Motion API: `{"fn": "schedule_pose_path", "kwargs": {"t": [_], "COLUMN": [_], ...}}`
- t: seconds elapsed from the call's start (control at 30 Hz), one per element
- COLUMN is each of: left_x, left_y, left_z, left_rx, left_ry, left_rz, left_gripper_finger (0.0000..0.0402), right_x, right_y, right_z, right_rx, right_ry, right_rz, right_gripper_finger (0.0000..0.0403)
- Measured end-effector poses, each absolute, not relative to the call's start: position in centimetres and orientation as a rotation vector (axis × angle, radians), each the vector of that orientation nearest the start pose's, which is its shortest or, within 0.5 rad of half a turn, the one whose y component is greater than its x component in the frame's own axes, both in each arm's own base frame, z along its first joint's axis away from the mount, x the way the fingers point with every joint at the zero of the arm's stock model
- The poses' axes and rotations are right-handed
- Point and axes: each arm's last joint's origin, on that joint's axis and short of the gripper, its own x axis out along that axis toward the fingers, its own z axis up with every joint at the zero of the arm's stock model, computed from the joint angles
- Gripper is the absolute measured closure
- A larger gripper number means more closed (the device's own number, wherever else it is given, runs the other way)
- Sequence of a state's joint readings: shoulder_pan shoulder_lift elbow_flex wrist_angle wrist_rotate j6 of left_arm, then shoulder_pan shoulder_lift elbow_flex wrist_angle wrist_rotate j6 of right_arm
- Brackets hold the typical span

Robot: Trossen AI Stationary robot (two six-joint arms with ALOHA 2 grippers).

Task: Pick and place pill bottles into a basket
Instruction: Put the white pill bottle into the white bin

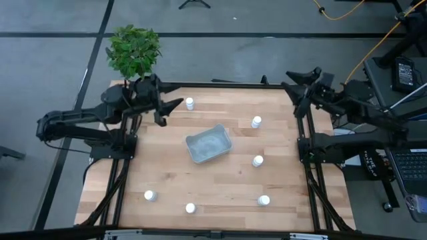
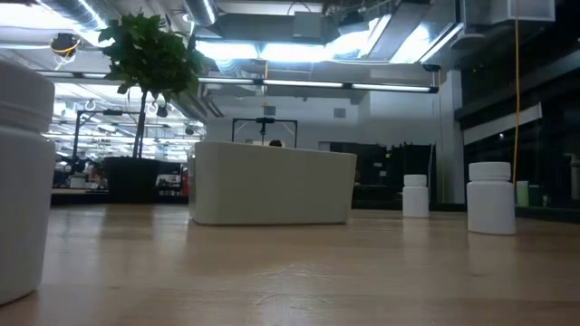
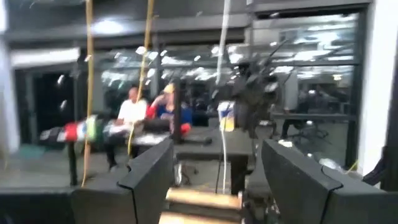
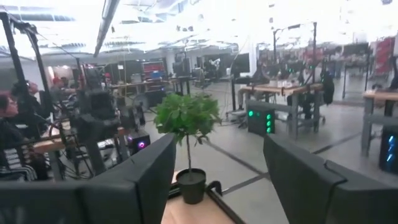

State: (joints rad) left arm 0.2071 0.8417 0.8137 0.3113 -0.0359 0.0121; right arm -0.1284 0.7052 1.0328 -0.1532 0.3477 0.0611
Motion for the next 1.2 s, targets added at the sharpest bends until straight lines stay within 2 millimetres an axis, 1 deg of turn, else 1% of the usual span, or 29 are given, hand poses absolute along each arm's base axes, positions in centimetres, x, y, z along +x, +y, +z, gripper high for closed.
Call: {"fn": "schedule_pose_path", "kwargs": {"t": [0.03,0.1,0.2,0.3,0.43,0.53,0.63,0.77,0.83,0.97,1.03,1.2], "left_x": [18.5,19.5,20.7,21.5,22.3,22.6,22.8,23.0,23.0,23.0,23.0,23.0], "left_y": [4.0,4.3,5.0,6.1,7.3,7.9,8.3,8.6,8.6,8.6,8.7,8.7], "left_z": [38.6,39.0,38.4,37.4,35.2,34.1,33.3,33.0,33.0,33.0,33.0,32.9], "left_rx": [0.058,0.078,0.131,0.134,0.031,-0.018,-0.03,-0.035,-0.036,-0.036,-0.035,-0.034], "left_ry": [-0.281,-0.264,-0.209,-0.134,0.035,0.114,0.172,0.186,0.189,0.191,0.192,0.195], "left_rz": [0.236,0.244,0.269,0.31,0.345,0.364,0.379,0.387,0.388,0.389,0.396,0.414], "left_gripper_finger": [0.0162,0.0162,0.0162,0.0162,0.0162,0.0162,0.0162,0.0162,0.0162,0.0162,0.0162,0.0162], "right_x": [12.5,13.0,13.6,14.3,15.1,15.4,15.6,16.0,16.1,16.7,17.1,18.9], "right_y": [-2.6,-2.7,-2.7,-2.8,-2.9,-3.0,-3.2,-3.6,-3.9,-4.6,-5.1,-7.0], "right_z": [42.6,42.4,42.2,41.9,41.5,40.8,39.4,37.1,36.0,33.8,32.8,30.0], "right_rx": [0.094,0.13,0.196,0.244,0.261,0.248,0.234,0.272,0.293,0.34,0.397,0.505], "right_ry": [-0.186,-0.181,-0.177,-0.165,-0.136,-0.067,0.073,0.298,0.404,0.629,0.72,0.933], "right_rz": [-0.468,-0.465,-0.461,-0.46,-0.462,-0.472,-0.5,-0.551,-0.55,-0.52,-0.516,-0.508], "right_gripper_finger": [0.0158,0.0158,0.0158,0.0158,0.0158,0.0158,0.0158,0.0156,0.0148,0.0109,0.0086,0.0036]}}
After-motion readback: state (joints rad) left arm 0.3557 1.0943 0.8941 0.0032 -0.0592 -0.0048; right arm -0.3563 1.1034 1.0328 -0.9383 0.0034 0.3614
